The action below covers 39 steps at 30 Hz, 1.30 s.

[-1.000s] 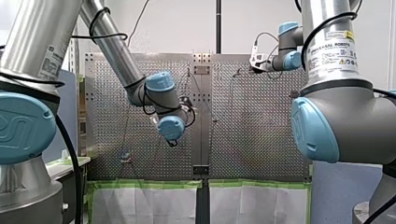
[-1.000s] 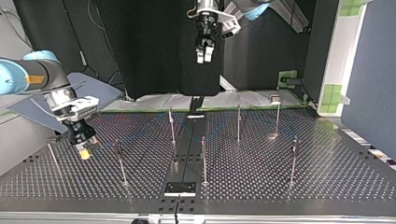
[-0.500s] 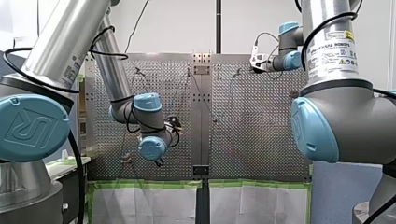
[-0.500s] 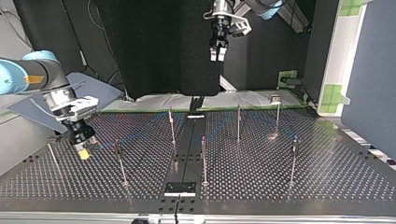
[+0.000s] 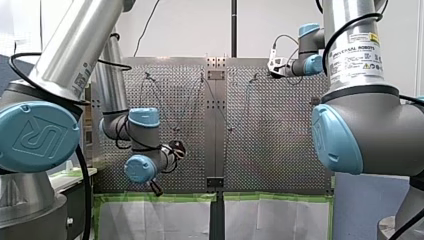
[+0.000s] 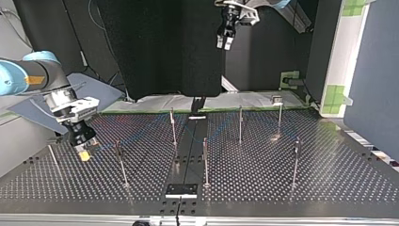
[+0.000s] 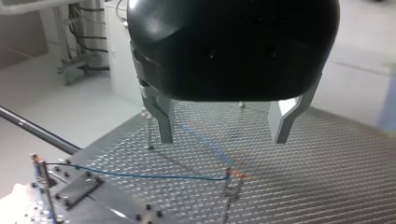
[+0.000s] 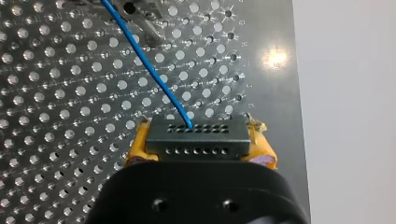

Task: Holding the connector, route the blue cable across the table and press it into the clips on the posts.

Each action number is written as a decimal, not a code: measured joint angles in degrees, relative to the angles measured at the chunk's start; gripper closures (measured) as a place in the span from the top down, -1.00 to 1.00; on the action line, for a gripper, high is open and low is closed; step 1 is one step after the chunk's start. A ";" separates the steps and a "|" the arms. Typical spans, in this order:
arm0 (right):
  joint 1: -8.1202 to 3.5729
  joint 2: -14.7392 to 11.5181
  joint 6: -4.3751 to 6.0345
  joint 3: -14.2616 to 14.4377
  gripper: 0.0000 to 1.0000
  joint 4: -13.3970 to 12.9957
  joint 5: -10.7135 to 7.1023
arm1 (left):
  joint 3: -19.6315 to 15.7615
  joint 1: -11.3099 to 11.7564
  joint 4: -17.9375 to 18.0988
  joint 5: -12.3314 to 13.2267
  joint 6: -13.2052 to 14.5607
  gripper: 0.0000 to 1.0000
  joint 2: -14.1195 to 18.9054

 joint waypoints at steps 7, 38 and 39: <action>0.00 0.00 0.02 0.01 -1.00 0.05 0.00 | -0.60 0.31 -1.75 2.66 -0.31 1.00 -0.01; 0.00 -0.01 0.03 0.01 -1.00 0.05 0.00 | -0.64 0.34 -1.89 2.96 -0.31 1.00 -0.01; 0.00 0.00 0.03 0.01 -1.00 0.04 0.00 | -0.63 0.34 -1.89 2.95 -0.31 1.00 -0.01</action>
